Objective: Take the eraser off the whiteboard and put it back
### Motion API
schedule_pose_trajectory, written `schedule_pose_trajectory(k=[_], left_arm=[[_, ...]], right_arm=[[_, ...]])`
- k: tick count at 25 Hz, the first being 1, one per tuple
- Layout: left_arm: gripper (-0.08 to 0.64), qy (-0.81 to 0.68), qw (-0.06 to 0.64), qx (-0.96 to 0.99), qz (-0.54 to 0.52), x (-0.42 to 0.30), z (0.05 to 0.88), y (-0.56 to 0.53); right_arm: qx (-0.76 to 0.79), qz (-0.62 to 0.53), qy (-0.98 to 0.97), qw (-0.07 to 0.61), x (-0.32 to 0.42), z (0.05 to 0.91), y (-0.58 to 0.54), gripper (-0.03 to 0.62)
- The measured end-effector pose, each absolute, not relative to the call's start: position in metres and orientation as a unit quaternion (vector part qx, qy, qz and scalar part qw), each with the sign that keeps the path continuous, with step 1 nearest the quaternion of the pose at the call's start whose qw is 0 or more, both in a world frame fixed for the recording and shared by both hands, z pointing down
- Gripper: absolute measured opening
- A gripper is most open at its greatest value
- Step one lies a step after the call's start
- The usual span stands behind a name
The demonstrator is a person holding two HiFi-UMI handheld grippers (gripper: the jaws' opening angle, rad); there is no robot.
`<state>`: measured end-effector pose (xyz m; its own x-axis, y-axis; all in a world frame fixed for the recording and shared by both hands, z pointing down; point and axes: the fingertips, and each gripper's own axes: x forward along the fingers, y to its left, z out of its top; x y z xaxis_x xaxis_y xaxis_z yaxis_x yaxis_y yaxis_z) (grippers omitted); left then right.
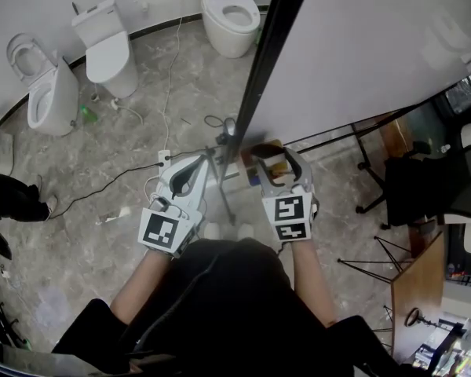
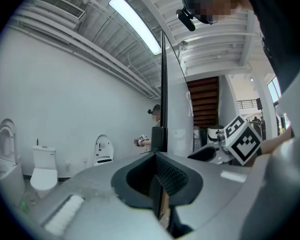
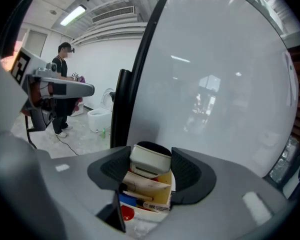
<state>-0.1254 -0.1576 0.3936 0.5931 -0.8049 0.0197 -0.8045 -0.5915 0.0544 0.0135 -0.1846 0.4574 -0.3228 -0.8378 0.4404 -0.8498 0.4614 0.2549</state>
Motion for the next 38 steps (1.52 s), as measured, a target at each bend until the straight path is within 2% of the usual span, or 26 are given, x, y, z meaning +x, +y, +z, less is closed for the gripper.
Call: schedule_pose_trajectory(k=[11, 26, 38], left_arm=[[0.005, -0.442, 0.027, 0.896, 0.001, -0.125, 0.396, -0.157], [0.005, -0.442, 0.026, 0.897, 0.005, -0.127, 0.397, -0.153], [0.005, -0.439, 0.024, 0.898, 0.003, -0.116, 0.395, -0.152]], right_arm=[[0.527, -0.029, -0.797, 0.294, 0.004, 0.471, -0.185, 0.265], [0.525, -0.068, -0.793, 0.3, -0.002, 0.474, -0.187, 0.27], [0.517, -0.058, -0.811, 0.266, 0.001, 0.462, -0.179, 0.291]])
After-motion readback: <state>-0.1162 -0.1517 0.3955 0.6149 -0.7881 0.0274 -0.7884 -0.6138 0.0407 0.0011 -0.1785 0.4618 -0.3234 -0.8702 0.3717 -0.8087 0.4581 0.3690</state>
